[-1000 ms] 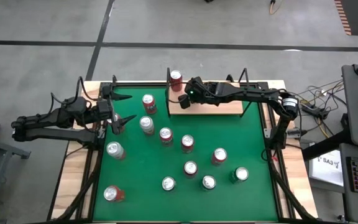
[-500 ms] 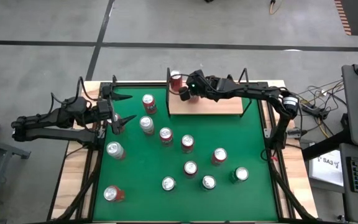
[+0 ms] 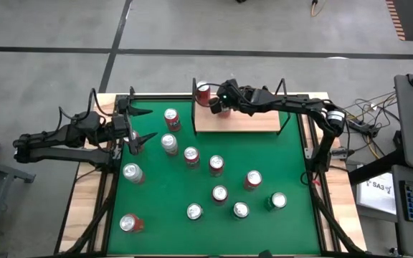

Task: Place canned beverage on shelf
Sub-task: Put the red soda can on the shelf

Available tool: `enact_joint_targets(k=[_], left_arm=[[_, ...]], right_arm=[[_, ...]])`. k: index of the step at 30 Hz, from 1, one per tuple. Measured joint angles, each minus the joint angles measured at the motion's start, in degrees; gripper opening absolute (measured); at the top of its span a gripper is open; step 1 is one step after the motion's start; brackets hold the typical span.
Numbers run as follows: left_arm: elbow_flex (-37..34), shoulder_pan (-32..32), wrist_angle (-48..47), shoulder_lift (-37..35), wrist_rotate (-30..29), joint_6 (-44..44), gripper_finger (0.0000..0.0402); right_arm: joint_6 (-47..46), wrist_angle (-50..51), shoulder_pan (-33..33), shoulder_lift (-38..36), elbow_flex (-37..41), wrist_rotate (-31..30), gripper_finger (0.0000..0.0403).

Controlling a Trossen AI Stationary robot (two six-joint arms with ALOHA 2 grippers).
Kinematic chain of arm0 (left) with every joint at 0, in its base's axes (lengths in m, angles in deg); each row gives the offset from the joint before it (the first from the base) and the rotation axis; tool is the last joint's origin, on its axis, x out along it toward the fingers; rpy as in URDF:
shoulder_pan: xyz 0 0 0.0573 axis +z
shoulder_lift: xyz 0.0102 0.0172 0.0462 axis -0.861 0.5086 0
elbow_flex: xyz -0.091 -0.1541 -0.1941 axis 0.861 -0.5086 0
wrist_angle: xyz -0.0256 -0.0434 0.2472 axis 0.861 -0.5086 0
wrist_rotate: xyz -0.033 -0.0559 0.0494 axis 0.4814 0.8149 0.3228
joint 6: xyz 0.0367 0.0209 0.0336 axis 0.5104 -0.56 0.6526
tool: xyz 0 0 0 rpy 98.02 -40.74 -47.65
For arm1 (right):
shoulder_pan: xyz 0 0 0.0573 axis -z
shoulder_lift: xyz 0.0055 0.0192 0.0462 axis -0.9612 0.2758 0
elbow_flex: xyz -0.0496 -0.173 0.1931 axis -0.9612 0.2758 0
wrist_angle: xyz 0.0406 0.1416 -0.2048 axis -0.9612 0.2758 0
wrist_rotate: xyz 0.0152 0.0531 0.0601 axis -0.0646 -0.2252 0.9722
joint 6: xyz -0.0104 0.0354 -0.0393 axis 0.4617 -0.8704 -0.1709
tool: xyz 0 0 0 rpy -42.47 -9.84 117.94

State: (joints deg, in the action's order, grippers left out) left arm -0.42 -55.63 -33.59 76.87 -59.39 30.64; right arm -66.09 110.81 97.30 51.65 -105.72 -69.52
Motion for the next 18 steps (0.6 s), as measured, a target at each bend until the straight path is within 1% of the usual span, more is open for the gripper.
enact_joint_targets(k=[6,13,18], left_arm=[[0.00,0.01,0.00,0.00,0.01,-0.01,0.0354],[0.00,0.01,0.00,0.00,-0.01,0.00,0.0354],[0.00,0.01,-0.12,0.00,0.01,-0.01,0.0354]], right_arm=[[1.57,0.06,0.42,0.01,0.09,-1.09,0.0012],[5.51,-0.57,0.57,0.02,-0.32,-0.84,0.0012],[6.14,-0.09,0.29,-0.73,-1.98,-0.08,0.0012]])
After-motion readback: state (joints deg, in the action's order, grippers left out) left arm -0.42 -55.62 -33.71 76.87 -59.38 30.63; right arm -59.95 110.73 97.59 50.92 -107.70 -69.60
